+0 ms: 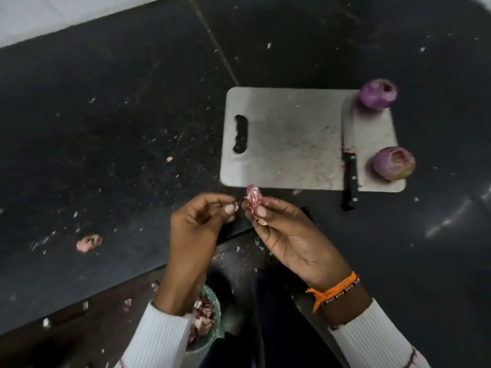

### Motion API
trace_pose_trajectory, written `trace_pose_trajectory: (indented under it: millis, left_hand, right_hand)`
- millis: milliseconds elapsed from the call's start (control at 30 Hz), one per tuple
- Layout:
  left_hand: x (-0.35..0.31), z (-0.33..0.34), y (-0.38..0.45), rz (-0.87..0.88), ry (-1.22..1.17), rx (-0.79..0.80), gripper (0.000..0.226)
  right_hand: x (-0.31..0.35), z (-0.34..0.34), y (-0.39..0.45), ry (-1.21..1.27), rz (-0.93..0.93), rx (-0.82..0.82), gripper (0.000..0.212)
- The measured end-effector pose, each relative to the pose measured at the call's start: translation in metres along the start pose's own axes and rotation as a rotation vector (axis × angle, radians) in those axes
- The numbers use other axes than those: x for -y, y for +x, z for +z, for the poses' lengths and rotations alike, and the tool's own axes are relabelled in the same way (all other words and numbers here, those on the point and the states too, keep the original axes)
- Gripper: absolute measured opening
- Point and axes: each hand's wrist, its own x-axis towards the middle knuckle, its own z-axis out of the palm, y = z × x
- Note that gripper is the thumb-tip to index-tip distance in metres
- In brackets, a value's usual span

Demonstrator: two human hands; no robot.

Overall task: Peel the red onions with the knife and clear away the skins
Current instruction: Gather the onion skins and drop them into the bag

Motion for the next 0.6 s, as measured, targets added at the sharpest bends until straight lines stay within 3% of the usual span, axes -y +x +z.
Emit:
trace_pose_trajectory:
  millis: [233,400,500,600]
  left_hand:
    - [0.068,-0.095,-0.094,-0.133,-0.073,-0.243,0.020]
    - [0.179,-0.164,-0.131,-0.271,-0.093,-0.426,0.029]
    - [0.258,-0.200,-0.143,-0.407,-0.153,-0.506,0.031]
    - [0.334,-0.226,-0.145,-0.522,-0.162,-0.585,0.032]
  right_hand:
    - [-0.118,0.002,-0.019,-0.106,0.227,0.010,0.015]
    - [-0.241,-0.031,-0.003,-0.169,0.404,-0.058,0.015]
    - [-0.319,-0.064,0.018,-0.256,0.494,-0.134,0.043]
    - [-0.385,-0.097,0.045,-0.358,0.523,-0.232,0.030]
